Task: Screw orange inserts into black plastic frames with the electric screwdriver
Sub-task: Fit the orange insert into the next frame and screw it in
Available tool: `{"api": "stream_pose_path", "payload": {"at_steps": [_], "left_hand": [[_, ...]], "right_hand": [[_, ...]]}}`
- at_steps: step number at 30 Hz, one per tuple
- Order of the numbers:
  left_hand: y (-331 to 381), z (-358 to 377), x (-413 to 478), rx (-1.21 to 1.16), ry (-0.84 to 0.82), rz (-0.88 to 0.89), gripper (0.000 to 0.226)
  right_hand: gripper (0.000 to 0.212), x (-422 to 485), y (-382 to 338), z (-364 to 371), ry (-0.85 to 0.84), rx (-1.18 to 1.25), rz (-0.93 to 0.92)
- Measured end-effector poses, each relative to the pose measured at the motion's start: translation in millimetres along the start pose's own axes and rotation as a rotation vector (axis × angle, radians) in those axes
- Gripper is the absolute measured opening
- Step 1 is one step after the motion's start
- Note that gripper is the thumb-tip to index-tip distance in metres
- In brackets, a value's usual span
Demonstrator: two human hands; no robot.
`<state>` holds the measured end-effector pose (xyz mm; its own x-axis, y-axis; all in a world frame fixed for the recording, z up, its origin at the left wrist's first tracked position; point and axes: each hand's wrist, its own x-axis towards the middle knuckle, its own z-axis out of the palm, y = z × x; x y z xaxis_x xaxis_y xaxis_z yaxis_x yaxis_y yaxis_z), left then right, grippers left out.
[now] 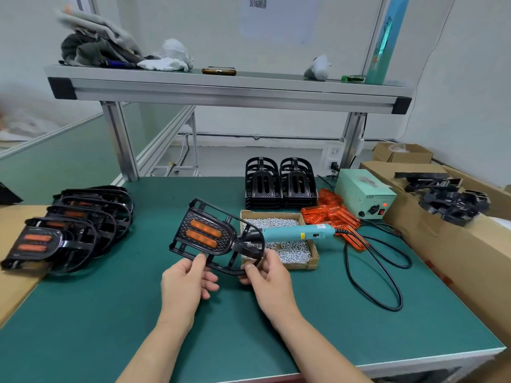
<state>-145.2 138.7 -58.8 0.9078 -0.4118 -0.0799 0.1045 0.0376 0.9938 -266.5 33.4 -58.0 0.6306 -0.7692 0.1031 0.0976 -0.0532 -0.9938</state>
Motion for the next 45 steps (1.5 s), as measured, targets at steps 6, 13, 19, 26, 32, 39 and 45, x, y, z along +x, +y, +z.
{"api": "stream_pose_path", "payload": {"at_steps": [6, 13, 19, 26, 32, 39, 45], "left_hand": [[-2, -2, -2, 0.0, 0.052, 0.003, 0.034], [-3, -7, -3, 0.015, 0.098, -0.003, 0.036], [-3, -20, -1, 0.026, 0.141, 0.002, 0.036], [-3, -36, 3, 0.022, 0.185, -0.002, 0.036], [1, -45, 2, 0.02, 0.206, -0.005, 0.035], [11, -58, 5, -0.001, 0.27, -0.015, 0.034], [16, -75, 10, -0.045, 0.361, -0.014, 0.033]], "right_hand": [[0.014, 1, 2, -1, -0.003, -0.035, 0.007], [0.007, 2, 4, -2, 0.012, -0.061, 0.008], [0.01, 0, 3, -1, -0.02, -0.133, 0.007], [0.013, 1, 3, 1, -0.088, -0.291, 0.007], [0.007, 4, -4, 11, -0.233, -0.648, -0.142], [0.008, 9, -6, 48, -0.301, -0.769, -0.203], [0.013, 17, -6, 77, -0.305, -0.807, -0.229]]}}
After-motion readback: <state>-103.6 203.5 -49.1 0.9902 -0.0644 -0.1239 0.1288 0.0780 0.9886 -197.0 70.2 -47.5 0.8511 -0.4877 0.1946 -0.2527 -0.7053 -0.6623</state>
